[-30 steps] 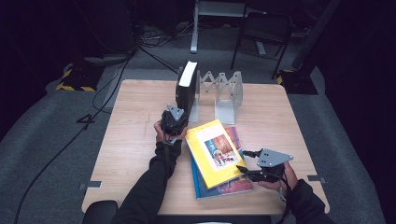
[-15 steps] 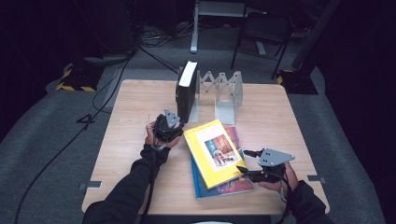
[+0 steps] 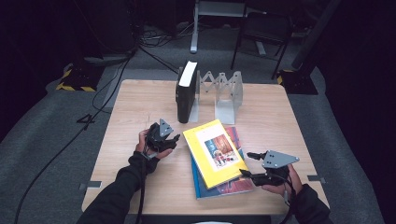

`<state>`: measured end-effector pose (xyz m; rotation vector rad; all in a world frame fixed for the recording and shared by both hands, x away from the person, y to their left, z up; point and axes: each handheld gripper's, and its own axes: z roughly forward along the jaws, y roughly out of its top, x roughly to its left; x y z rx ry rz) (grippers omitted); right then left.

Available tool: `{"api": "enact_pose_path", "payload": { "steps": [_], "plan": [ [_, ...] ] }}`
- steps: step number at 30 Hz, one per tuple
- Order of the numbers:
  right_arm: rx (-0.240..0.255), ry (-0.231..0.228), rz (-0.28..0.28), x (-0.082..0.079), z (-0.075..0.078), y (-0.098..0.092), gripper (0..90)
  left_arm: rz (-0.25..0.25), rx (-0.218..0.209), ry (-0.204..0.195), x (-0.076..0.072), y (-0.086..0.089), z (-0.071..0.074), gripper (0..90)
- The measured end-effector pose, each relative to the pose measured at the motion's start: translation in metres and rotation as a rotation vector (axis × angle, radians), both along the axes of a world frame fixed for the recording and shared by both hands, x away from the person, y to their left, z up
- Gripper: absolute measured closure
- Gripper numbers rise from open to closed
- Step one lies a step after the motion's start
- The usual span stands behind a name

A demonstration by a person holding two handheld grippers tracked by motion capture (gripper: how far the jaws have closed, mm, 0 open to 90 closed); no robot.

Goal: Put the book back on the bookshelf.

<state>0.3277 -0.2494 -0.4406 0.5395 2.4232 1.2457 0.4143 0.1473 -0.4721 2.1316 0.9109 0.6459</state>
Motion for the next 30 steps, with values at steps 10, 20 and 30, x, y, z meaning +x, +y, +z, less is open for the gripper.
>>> {"api": "enact_pose_path", "payload": {
  "steps": [10, 20, 30],
  "plan": [
    [0.001, 0.043, 0.039, -0.008, -0.003, 0.0, 34.6, -0.158, 0.072, 0.056, -0.033, 0.0, -0.014, 38.2],
    [-0.006, 0.089, 0.066, -0.016, -0.006, 0.0, 35.5, -0.264, 0.05, 0.149, -0.053, -0.006, -0.02, 32.4],
    [-0.017, 0.15, 0.054, -0.018, -0.006, -0.004, 36.3, -0.326, 0.025, 0.189, -0.062, -0.01, -0.027, 31.1]
  ]
}}
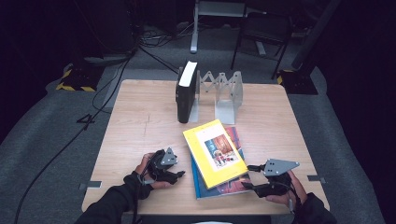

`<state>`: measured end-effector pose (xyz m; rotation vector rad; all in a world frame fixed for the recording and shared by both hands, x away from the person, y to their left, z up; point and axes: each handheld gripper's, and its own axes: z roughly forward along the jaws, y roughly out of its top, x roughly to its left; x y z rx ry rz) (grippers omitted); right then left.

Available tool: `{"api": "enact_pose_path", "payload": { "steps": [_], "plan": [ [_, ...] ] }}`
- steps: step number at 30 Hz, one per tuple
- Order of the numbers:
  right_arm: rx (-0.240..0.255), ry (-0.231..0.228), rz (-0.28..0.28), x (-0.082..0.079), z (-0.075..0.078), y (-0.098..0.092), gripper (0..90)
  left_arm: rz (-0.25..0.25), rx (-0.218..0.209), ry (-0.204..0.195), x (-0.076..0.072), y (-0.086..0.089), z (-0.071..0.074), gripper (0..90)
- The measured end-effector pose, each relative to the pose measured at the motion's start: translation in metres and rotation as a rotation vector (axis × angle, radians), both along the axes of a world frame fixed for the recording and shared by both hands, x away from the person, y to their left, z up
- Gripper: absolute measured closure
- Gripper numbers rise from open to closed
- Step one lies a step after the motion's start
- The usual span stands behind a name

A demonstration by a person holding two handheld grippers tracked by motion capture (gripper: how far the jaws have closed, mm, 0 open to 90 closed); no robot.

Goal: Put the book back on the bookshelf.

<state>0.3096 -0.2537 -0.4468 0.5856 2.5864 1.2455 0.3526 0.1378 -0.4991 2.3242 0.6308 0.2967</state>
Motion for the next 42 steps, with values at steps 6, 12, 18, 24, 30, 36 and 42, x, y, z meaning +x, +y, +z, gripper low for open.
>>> {"api": "enact_pose_path", "payload": {
  "steps": [6, 12, 18, 24, 30, 36, 42],
  "plan": [
    [0.049, -0.003, -0.019, 0.005, 0.015, 0.001, 35.9, 0.005, -0.044, 0.026, 0.008, 0.002, -0.004, 25.7],
    [0.041, 0.037, -0.015, 0.021, 0.023, 0.011, 35.7, 0.006, -0.041, 0.029, 0.01, 0.0, -0.005, 23.4],
    [-0.028, 0.089, -0.006, 0.042, 0.015, 0.027, 33.8, 0.018, -0.025, 0.038, 0.013, -0.003, -0.004, 18.4],
    [-0.055, 0.103, 0.005, 0.056, 0.014, 0.035, 33.9, 0.057, -0.016, -0.009, 0.019, -0.008, 0.004, 23.0],
    [-0.148, 0.083, -0.037, 0.064, 0.016, 0.043, 25.9, 0.088, -0.081, -0.045, 0.03, -0.007, 0.016, 23.0],
    [-0.097, 0.173, -0.016, 0.076, 0.01, 0.039, 25.5, 0.081, -0.078, -0.061, 0.041, -0.014, 0.021, 22.8],
    [-0.079, 0.248, -0.001, 0.088, 0.006, 0.041, 21.7, 0.084, -0.059, -0.065, 0.05, -0.019, 0.018, 21.6]
  ]
}}
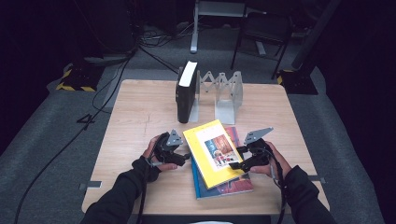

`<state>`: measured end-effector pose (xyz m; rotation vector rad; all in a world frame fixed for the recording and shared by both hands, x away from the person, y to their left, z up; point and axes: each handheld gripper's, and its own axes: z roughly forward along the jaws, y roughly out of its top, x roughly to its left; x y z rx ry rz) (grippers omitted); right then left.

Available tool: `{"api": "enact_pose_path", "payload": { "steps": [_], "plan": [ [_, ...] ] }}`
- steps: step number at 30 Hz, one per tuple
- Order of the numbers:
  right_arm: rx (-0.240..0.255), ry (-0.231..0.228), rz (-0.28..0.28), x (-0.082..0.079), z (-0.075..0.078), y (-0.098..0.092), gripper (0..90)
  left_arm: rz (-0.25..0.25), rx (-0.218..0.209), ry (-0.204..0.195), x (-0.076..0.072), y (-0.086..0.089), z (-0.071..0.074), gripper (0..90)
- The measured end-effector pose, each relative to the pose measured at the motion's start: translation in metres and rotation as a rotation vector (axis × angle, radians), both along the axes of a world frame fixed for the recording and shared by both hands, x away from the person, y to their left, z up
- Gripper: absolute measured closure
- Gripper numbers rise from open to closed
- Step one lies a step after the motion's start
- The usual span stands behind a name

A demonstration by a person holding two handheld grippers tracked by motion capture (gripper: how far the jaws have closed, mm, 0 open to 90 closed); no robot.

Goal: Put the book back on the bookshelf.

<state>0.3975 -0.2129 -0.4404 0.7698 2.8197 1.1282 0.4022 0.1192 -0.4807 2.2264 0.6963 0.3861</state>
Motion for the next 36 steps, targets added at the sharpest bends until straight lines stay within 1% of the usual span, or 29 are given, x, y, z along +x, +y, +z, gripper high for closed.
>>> {"api": "enact_pose_path", "payload": {
  "steps": [1, 3, 5, 7, 8, 9, 10, 12, 13, 14, 17, 20, 21, 23, 24, 25, 26, 27, 28, 29, 30, 31, 32, 33, 34, 35, 36],
  "plan": [
    [-0.003, 0.004, 0.005, 0.001, 0.0, 0.001, 21.1, -0.002, 0.002, 0.005, 0.001, -0.001, 0.0, 21.6],
    [-0.012, 0.014, 0.002, 0.003, 0.0, 0.004, 19.7, -0.002, 0.009, 0.002, 0.004, -0.002, -0.001, 21.6],
    [-0.018, 0.008, 0.004, 0.005, 0.0, 0.007, 18.2, -0.007, 0.012, 0.007, 0.007, -0.002, -0.001, 20.9],
    [-0.018, 0.005, 0.007, 0.005, 0.0, 0.008, 18.0, 0.003, 0.009, 0.011, 0.01, -0.001, -0.002, 21.0],
    [-0.011, 0.001, 0.007, 0.005, 0.0, 0.007, 18.4, -0.003, 0.009, 0.012, 0.011, 0.0, -0.002, 22.4],
    [-0.002, -0.005, 0.009, 0.005, -0.001, 0.007, 19.0, -0.003, -0.002, 0.021, 0.012, 0.001, -0.002, 24.8],
    [0.004, -0.014, 0.013, 0.005, -0.001, 0.007, 19.4, 0.0, -0.004, 0.029, 0.012, 0.001, -0.002, 24.9],
    [0.013, -0.022, 0.02, 0.004, -0.001, 0.006, 21.2, -0.012, -0.003, 0.024, 0.012, 0.001, -0.002, 27.8],
    [0.016, -0.03, 0.021, 0.004, -0.001, 0.006, 23.2, -0.006, 0.0, 0.019, 0.011, 0.0, -0.002, 30.2],
    [0.016, -0.03, 0.021, 0.004, -0.001, 0.006, 23.2, -0.006, 0.0, 0.019, 0.011, 0.0, -0.002, 30.5],
    [0.032, -0.057, 0.038, 0.002, -0.001, 0.007, 26.0, 0.015, -0.006, 0.011, 0.013, 0.004, -0.002, 30.5],
    [0.055, -0.064, 0.054, 0.002, -0.001, 0.009, 28.9, 0.028, -0.012, 0.002, 0.014, 0.007, -0.001, 33.9],
    [0.055, -0.064, 0.054, 0.002, -0.001, 0.009, 28.9, 0.028, -0.012, 0.002, 0.014, 0.007, -0.001, 33.9],
    [0.086, -0.074, 0.044, 0.002, -0.001, 0.009, 31.3, 0.025, -0.019, 0.003, 0.014, 0.008, -0.001, 33.9],
    [0.096, -0.085, 0.04, 0.003, -0.001, 0.009, 32.7, 0.02, -0.021, -0.003, 0.015, 0.008, -0.001, 33.9],
    [0.111, -0.096, 0.036, 0.003, 0.0, 0.009, 36.5, 0.013, -0.021, -0.013, 0.015, 0.008, 0.0, 33.9],
    [0.139, -0.098, 0.04, 0.003, 0.001, 0.009, 40.2, 0.018, -0.029, -0.021, 0.015, 0.007, 0.0, 33.9],
    [0.139, -0.098, 0.04, 0.003, 0.001, 0.009, 40.2, 0.018, -0.029, -0.021, 0.015, 0.007, 0.0, 33.9],
    [0.165, -0.091, 0.052, 0.004, 0.002, 0.011, 41.8, 0.023, -0.03, -0.028, 0.015, 0.006, 0.001, 33.9],
    [0.144, -0.095, 0.072, 0.005, 0.002, 0.018, 42.4, 0.021, -0.027, -0.03, 0.015, 0.006, 0.0, 34.5],
    [0.128, -0.101, 0.079, 0.005, 0.002, 0.021, 44.2, 0.021, -0.023, -0.029, 0.015, 0.005, 0.0, 34.4],
    [0.127, -0.104, 0.084, 0.005, 0.002, 0.023, 46.6, 0.02, -0.022, -0.026, 0.016, 0.006, -0.001, 34.5],
    [0.131, -0.102, 0.084, 0.005, 0.002, 0.024, 50.8, 0.027, -0.03, -0.025, 0.016, 0.006, -0.001, 34.4],
    [0.146, -0.105, 0.084, 0.006, 0.003, 0.022, 58.8, 0.03, -0.031, -0.028, 0.016, 0.006, -0.001, 34.3],
    [0.162, -0.106, 0.088, 0.005, 0.004, 0.019, 63.4, 0.031, -0.033, -0.03, 0.016, 0.007, 0.0, 34.3],
    [0.173, -0.111, 0.097, 0.005, 0.006, 0.018, 65.9, 0.033, -0.04, -0.033, 0.016, 0.007, 0.001, 34.4],
    [0.174, -0.122, 0.108, 0.003, 0.007, 0.017, 67.1, 0.035, -0.042, -0.033, 0.016, 0.007, 0.001, 34.4]
  ]
}}
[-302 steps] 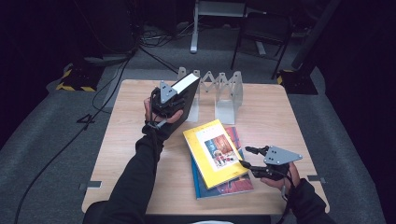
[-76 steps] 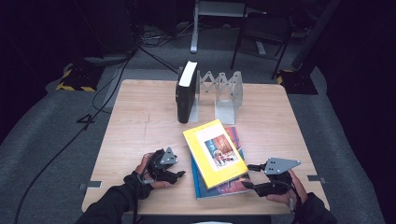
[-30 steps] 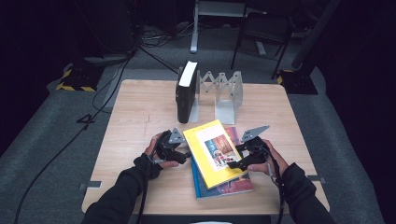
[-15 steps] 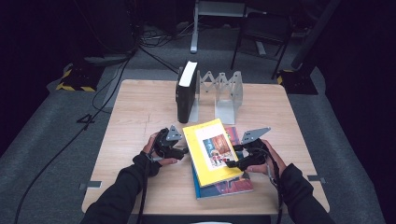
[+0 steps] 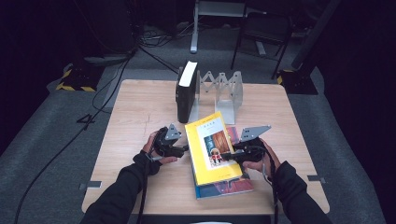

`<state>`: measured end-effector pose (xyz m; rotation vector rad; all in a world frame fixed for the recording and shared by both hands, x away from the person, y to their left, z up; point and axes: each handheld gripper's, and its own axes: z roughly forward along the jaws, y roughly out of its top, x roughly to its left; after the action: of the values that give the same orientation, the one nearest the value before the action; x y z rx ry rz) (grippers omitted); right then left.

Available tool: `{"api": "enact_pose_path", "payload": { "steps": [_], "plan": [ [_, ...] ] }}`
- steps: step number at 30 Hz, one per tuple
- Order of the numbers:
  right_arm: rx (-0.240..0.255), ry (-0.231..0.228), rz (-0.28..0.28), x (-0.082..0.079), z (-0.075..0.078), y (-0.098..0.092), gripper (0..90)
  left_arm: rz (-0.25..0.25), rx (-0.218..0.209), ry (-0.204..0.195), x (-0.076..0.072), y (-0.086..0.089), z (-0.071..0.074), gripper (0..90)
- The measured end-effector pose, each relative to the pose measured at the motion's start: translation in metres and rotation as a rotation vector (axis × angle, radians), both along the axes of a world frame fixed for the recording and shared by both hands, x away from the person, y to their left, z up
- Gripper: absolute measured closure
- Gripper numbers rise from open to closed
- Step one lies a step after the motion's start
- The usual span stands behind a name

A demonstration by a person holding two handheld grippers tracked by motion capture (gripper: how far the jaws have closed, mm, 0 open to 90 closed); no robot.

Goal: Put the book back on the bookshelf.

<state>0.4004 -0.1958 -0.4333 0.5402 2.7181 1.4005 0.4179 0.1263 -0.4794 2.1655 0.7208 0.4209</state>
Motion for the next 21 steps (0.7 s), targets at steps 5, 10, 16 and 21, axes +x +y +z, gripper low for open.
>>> {"api": "enact_pose_path", "payload": {
  "steps": [5, 10, 16, 21],
  "plan": [
    [0.027, -0.037, 0.012, -0.007, 0.002, -0.002, 70.7, 0.0, -0.021, 0.013, 0.003, 0.002, 0.006, 34.3],
    [0.045, -0.092, 0.02, -0.013, 0.005, -0.006, 71.5, -0.006, -0.042, 0.015, 0.009, 0.0, 0.012, 34.0],
    [0.071, -0.225, 0.002, -0.023, 0.011, -0.009, 71.8, -0.018, -0.14, -0.002, 0.015, 0.004, 0.031, 36.9],
    [0.118, -0.352, -0.018, -0.03, 0.016, -0.012, 74.8, -0.047, -0.195, -0.061, 0.013, 0.005, 0.062, 44.2]
  ]
}}
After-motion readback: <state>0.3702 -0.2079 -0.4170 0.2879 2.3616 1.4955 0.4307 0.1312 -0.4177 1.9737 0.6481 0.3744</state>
